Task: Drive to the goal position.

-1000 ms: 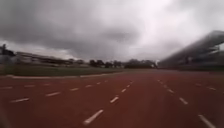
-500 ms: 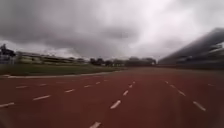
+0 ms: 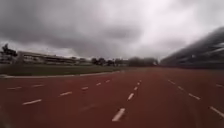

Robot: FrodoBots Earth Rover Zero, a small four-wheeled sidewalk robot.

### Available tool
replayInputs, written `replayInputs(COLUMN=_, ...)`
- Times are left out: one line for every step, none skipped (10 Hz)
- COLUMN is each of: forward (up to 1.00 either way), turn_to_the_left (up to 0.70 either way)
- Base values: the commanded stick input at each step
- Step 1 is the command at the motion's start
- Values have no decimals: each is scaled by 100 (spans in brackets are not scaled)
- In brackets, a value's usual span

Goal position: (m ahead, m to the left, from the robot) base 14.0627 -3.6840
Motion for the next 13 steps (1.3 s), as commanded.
replayInputs(forward=70, turn_to_the_left=3)
replayInputs(forward=70, turn_to_the_left=3)
replayInputs(forward=70, turn_to_the_left=2)
replayInputs(forward=70, turn_to_the_left=0)
replayInputs(forward=70, turn_to_the_left=0)
replayInputs(forward=70, turn_to_the_left=0)
replayInputs(forward=70, turn_to_the_left=0)
replayInputs(forward=70, turn_to_the_left=0)
replayInputs(forward=70, turn_to_the_left=4)
replayInputs(forward=70, turn_to_the_left=12)
replayInputs(forward=70, turn_to_the_left=0)
replayInputs(forward=70, turn_to_the_left=0)
replayInputs(forward=70, turn_to_the_left=0)
